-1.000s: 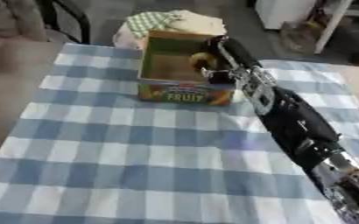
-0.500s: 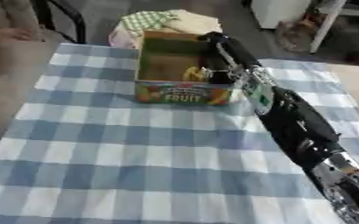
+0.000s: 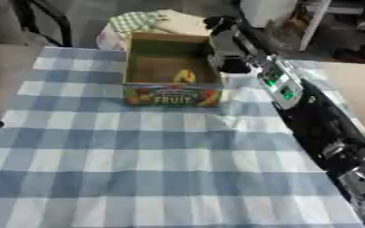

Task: Pick up objects on the table and place them in the box.

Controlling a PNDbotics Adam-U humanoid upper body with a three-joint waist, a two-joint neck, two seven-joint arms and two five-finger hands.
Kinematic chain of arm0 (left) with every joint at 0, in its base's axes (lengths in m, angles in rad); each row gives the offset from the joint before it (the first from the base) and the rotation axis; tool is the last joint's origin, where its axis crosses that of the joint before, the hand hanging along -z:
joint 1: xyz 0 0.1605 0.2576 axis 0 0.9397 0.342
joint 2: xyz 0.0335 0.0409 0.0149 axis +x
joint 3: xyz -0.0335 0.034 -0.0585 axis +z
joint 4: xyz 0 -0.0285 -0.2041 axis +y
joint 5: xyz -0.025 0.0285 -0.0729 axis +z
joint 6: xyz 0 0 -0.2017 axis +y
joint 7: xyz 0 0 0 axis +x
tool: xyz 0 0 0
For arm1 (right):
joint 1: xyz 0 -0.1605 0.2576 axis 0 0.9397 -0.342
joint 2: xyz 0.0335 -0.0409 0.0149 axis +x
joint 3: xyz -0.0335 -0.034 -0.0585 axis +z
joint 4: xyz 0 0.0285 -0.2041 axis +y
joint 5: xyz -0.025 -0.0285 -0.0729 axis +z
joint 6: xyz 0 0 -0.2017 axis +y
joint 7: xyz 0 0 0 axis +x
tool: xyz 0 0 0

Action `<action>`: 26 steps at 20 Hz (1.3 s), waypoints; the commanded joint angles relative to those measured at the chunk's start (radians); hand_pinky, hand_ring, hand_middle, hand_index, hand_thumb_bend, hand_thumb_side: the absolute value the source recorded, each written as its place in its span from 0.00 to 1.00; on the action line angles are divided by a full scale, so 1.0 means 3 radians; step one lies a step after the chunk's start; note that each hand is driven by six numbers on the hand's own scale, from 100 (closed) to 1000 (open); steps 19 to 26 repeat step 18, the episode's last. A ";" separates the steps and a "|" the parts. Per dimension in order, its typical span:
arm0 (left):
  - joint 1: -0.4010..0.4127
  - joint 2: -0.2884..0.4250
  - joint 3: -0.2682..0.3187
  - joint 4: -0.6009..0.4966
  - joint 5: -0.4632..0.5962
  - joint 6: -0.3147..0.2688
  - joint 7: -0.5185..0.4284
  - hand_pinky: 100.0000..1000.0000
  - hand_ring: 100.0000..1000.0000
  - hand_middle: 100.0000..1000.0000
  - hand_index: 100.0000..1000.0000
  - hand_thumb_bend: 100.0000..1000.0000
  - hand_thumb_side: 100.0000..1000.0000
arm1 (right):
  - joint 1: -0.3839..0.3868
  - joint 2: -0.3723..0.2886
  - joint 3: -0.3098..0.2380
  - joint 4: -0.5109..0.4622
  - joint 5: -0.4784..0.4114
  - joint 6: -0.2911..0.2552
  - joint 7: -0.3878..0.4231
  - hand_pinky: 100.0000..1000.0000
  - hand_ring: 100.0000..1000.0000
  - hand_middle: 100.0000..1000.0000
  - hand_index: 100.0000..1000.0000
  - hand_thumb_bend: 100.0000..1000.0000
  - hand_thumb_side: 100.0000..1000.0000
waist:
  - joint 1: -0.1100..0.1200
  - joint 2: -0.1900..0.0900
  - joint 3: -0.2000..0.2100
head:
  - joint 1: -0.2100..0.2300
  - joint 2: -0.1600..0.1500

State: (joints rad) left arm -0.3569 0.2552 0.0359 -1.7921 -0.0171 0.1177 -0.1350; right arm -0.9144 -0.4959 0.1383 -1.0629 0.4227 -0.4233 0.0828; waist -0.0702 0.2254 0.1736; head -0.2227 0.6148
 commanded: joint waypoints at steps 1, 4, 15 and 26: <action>-0.0005 0.0062 0.0063 -0.0048 -0.0021 0.0005 0.0044 0.79 0.54 0.52 0.65 0.25 0.62 | 0.0108 -0.0257 0.0036 -0.0551 -0.0465 -0.0001 0.0341 0.82 0.69 0.70 0.86 0.00 0.08 | 0.0016 -0.0050 -0.0064 | 0.0077 -0.0002; 0.0039 0.0061 0.0094 -0.0045 -0.0038 0.0022 0.0068 0.79 0.55 0.52 0.64 0.25 0.63 | 0.0363 -0.0341 0.0041 -0.0924 -0.0752 0.0062 0.0511 0.79 0.68 0.70 0.86 0.00 0.15 | 0.0011 -0.0027 -0.0220 | 0.0192 -0.0006; 0.0131 0.0045 0.0154 -0.0032 -0.0076 0.0043 0.0127 0.79 0.55 0.52 0.65 0.25 0.63 | 0.1055 -0.0242 -0.0122 -0.1568 -0.1205 0.0330 0.0607 0.77 0.64 0.66 0.86 0.00 0.36 | 0.0040 -0.0018 -0.0476 | 0.0484 0.0068; 0.0153 0.0037 0.0164 -0.0026 -0.0075 0.0035 0.0145 0.79 0.55 0.53 0.65 0.25 0.63 | 0.1130 -0.0175 -0.0146 -0.1635 -0.1259 0.0383 0.0600 0.77 0.64 0.66 0.85 0.00 0.38 | 0.0062 -0.0025 -0.0481 | 0.0485 0.0099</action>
